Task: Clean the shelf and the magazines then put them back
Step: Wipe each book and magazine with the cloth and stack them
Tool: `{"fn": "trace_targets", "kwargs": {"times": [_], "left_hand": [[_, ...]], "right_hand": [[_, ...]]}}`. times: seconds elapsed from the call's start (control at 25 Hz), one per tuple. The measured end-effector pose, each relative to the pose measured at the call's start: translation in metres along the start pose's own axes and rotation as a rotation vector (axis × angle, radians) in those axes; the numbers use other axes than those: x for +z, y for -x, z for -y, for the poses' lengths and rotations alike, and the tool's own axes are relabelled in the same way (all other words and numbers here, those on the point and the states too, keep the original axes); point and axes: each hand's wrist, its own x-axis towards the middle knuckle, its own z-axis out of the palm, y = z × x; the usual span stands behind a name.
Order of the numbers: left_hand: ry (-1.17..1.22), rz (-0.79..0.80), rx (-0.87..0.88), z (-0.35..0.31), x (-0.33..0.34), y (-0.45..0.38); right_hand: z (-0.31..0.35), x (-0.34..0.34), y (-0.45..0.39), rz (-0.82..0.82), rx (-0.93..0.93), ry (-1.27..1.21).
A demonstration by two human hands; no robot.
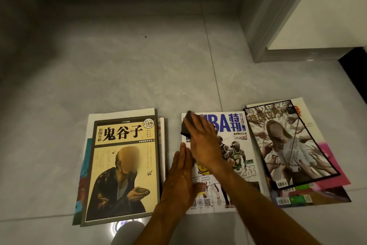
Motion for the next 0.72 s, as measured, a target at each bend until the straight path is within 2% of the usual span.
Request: {"fn": "trace_targets", "kwargs": {"times": [0.08,0.12,0.16,0.24,0.28,0.32,0.44,0.52,0.6,0.72], "left_hand": [[0.005,0.026,0.014,0.000,0.000,0.001],[0.004,0.027,0.021,0.001,-0.001,0.002],[-0.004,0.026,0.024,0.002,-0.001,0.003],[-0.009,0.020,0.019,0.005,-0.002,0.003],[-0.006,0.016,0.012,0.003,-0.004,0.003],[-0.004,0.024,0.011,0.001,-0.003,0.003],[0.084,0.023,-0.024,-0.009,-0.006,0.005],[0.216,-0.098,-0.101,-0.016,-0.019,0.003],[0.484,-0.208,-0.197,-0.022,-0.040,-0.001],[0.678,-0.204,-0.285,-0.027,-0.058,-0.008]], "right_hand": [[-0.043,-0.020,0.007,0.130,-0.220,0.033],[-0.064,-0.028,0.012,0.151,-0.221,0.049],[-0.078,-0.032,0.015,0.099,-0.124,0.035],[-0.069,-0.029,0.015,-0.039,0.197,0.033],[-0.051,-0.020,0.008,-0.074,0.302,0.050],[-0.031,-0.011,0.000,-0.077,0.332,0.054],[0.006,0.002,-0.011,0.002,0.129,-0.013],[-0.006,-0.006,-0.001,0.066,-0.028,-0.058],[-0.017,-0.011,0.032,0.116,-0.165,-0.071],[-0.007,-0.007,0.114,0.150,-0.337,0.000]]}}
